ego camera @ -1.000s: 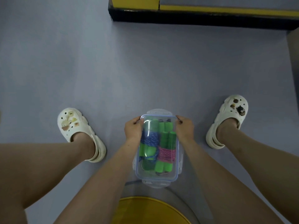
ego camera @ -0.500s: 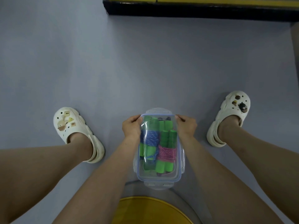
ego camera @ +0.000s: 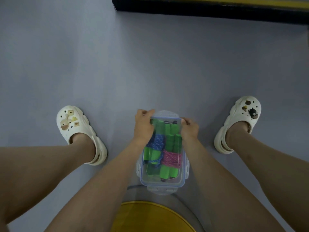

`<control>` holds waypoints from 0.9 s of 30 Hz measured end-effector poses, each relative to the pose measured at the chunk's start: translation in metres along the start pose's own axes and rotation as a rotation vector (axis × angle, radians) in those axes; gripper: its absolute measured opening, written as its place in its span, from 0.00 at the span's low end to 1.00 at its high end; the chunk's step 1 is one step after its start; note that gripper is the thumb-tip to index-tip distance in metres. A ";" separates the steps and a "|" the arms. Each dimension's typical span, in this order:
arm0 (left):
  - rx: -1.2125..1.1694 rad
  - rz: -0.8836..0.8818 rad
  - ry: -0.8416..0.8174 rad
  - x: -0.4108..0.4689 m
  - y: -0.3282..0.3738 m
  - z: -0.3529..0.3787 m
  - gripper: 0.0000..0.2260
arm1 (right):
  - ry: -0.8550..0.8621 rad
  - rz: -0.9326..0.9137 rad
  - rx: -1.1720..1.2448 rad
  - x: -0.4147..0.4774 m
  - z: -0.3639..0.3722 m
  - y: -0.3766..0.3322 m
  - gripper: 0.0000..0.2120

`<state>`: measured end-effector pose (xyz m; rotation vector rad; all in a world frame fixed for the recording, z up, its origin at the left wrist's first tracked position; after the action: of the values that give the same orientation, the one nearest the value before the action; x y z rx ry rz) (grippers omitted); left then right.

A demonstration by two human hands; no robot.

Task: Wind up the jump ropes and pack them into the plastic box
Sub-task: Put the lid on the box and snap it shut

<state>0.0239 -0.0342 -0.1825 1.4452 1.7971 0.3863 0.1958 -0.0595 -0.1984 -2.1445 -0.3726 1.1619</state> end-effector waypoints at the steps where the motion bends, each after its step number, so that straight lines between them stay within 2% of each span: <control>1: 0.155 0.104 -0.040 -0.004 0.005 0.006 0.27 | 0.002 0.000 0.001 0.000 0.000 -0.002 0.08; 3: 0.389 0.220 -0.060 -0.011 0.008 0.015 0.28 | 0.004 -0.006 -0.008 0.002 0.000 -0.002 0.07; 5: 0.398 0.249 0.001 -0.012 0.007 0.019 0.26 | -0.002 -0.019 -0.013 0.004 0.001 -0.002 0.08; 7: 0.369 0.270 0.045 -0.008 0.008 0.019 0.20 | 0.012 -0.023 -0.026 0.005 0.001 -0.001 0.09; 9: 0.368 0.209 0.013 -0.005 0.009 0.019 0.12 | 0.021 -0.024 -0.023 0.005 0.001 -0.001 0.09; 10: 0.361 0.161 0.005 -0.004 0.009 0.019 0.12 | 0.016 -0.023 -0.015 0.005 0.002 0.000 0.08; 13: 0.403 0.125 0.039 -0.003 0.008 0.022 0.15 | 0.012 -0.012 -0.020 0.006 0.003 0.003 0.08; 18: 0.404 0.117 0.080 0.003 0.010 0.024 0.14 | 0.000 -0.013 -0.038 0.008 0.004 0.005 0.07; 23: 0.459 0.292 0.065 0.002 0.023 0.028 0.09 | -0.002 -0.004 -0.005 0.006 0.003 0.004 0.07; 25: 0.464 0.350 -0.006 0.000 0.030 0.037 0.12 | -0.006 -0.003 -0.004 0.005 0.004 0.005 0.06; 27: 0.461 0.365 -0.039 -0.001 0.036 0.041 0.20 | -0.008 0.010 -0.023 0.006 0.005 0.006 0.07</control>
<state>0.0782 -0.0339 -0.1849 2.0983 1.6549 0.1219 0.1949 -0.0588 -0.2081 -2.1644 -0.3809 1.1777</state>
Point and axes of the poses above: each hand's wrist, its own x-axis towards the middle knuckle, its own z-axis out of the palm, y = z × x, the point moved 4 cm from there along x, towards the middle knuckle, and after that the axes turned 4 degrees about x, right-handed, at the moved point
